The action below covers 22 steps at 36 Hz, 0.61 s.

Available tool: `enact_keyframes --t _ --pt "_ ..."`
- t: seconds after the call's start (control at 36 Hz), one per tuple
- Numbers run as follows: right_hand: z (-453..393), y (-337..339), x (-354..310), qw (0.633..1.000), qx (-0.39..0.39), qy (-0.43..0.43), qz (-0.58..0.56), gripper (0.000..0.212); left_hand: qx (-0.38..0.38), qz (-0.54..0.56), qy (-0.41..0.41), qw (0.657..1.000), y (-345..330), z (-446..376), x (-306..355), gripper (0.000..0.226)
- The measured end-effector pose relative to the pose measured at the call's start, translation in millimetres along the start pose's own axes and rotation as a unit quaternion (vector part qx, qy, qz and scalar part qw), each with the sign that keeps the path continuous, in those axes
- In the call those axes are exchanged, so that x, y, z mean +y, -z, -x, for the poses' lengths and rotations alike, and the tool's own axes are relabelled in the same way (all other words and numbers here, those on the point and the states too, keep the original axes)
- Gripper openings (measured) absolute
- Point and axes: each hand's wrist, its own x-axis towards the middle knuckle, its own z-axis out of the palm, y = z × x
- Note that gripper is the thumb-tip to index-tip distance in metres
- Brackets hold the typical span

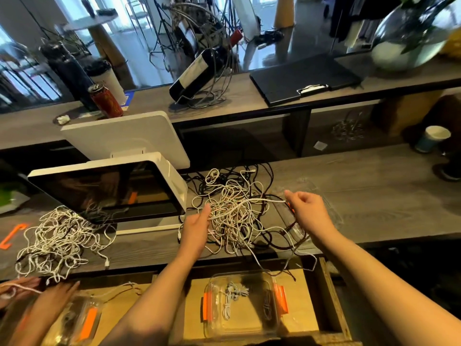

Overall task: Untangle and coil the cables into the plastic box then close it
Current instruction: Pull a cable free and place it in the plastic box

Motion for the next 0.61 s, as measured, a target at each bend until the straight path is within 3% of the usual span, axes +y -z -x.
enact_keyframes --t 0.19,0.31,0.36,0.5,0.61 --pt "-10 1 40 0.994 -0.054 -0.028 0.093 0.04 -0.05 -0.002 -0.068 0.996 -13 14 29 0.045" --pt "2 -9 37 0.993 -0.068 0.044 0.085 0.021 -0.059 -0.004 -0.105 0.993 -22 20 35 0.04" --pt "8 -14 32 0.994 -0.055 0.071 0.062 0.028 -0.06 -0.032 -0.118 0.991 -25 26 38 0.036" --pt "31 -29 26 0.979 -0.138 0.121 0.087 0.028 -0.048 -0.09 -0.096 0.99 -32 36 39 0.031" --pt "38 -32 30 0.976 -0.177 0.111 0.067 0.013 -0.056 -0.005 -0.066 0.996 -34 37 36 0.031"
